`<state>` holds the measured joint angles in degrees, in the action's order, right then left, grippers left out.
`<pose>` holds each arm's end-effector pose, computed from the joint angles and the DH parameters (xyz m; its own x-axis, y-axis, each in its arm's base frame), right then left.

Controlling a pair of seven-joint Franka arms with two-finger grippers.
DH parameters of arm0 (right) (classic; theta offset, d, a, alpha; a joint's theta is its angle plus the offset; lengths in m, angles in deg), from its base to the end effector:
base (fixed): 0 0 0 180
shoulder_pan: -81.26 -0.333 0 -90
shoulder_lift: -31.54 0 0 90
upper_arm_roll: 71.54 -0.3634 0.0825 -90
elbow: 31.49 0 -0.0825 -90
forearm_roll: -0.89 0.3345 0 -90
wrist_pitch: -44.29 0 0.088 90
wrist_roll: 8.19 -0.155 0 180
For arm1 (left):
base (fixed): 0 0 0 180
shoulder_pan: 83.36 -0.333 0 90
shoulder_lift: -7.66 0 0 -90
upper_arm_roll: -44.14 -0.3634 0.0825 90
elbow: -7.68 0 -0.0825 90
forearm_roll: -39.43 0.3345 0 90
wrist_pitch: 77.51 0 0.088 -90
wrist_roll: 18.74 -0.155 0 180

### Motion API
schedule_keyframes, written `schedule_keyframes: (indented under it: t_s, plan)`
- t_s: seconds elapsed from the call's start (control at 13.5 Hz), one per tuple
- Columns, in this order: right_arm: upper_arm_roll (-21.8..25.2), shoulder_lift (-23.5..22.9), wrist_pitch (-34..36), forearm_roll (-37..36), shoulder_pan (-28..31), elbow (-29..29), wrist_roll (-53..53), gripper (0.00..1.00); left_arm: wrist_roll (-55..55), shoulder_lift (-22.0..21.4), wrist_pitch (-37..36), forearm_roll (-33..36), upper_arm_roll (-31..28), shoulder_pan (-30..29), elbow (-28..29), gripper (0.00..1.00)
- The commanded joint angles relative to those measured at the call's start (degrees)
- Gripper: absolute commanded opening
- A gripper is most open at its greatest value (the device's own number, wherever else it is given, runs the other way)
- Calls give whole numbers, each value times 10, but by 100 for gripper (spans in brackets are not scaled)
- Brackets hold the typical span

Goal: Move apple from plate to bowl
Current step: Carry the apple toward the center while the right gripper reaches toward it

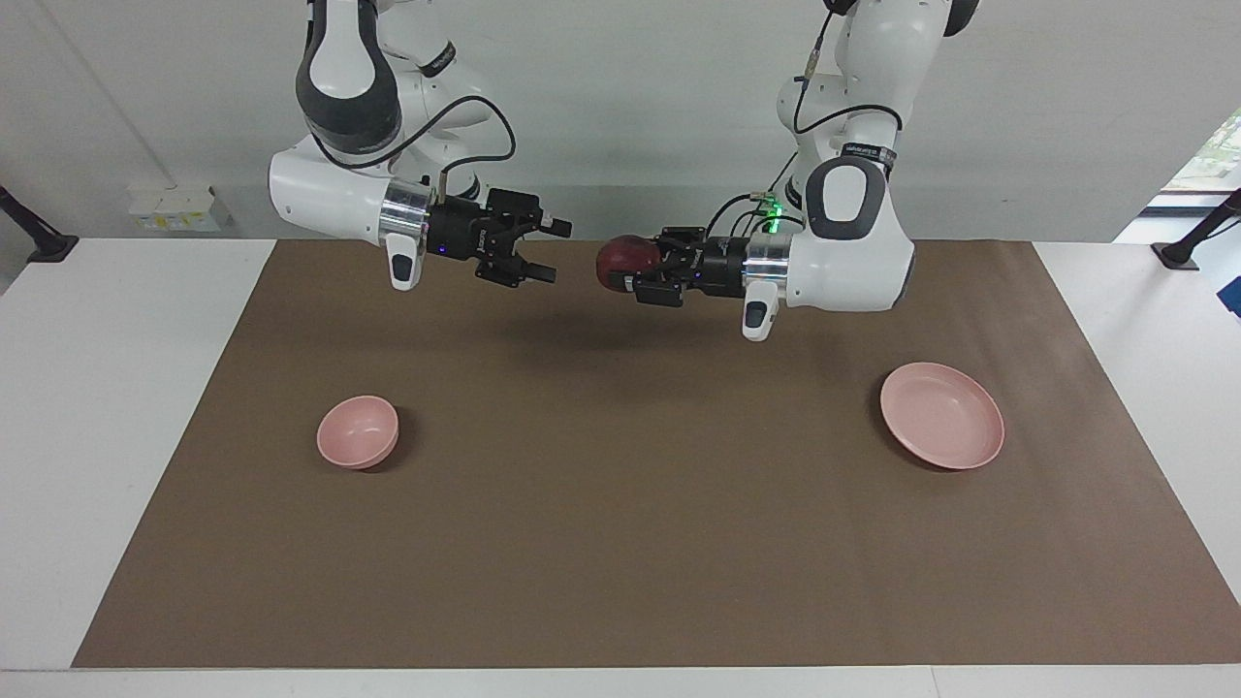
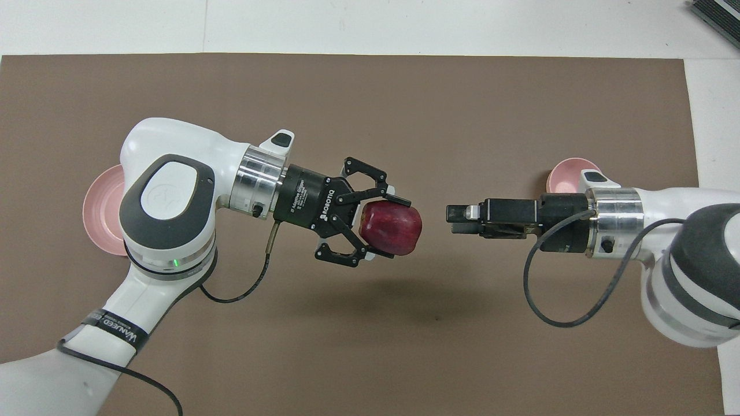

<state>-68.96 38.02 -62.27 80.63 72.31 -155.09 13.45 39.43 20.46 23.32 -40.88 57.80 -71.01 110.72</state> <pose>0.4643 0.1732 0.5467 0.9955 -0.0846 -0.0423 -0.0640 -0.2729 -0.9599 0.4790 -0.3671 0.5370 0.1854 0.1216 -0.9751 0.9236 -0.3604 0.1306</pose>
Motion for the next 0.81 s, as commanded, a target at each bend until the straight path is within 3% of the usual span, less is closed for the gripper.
schedule_keyframes:
  t_s: [0.0, 0.3, 0.52, 0.74]
  plan:
    - [0, 17, 7, 19, 4, -21, 8, 100, 52, -37, 52, -60, 29, 5, 44, 0]
    - [0, 18, 30, 19, 13, -22, 6, 100, 53, -60, 108, -146, 36, 45, 86, 0]
    - [2, 25, 52, 18, 24, -30, 2, 100, 54, -62, 172, -188, 40, 78, 87, 0]
    - [3, 32, 77, 3, 39, -41, 2, 100, 53, -62, 191, -214, 46, 78, 87, 0]
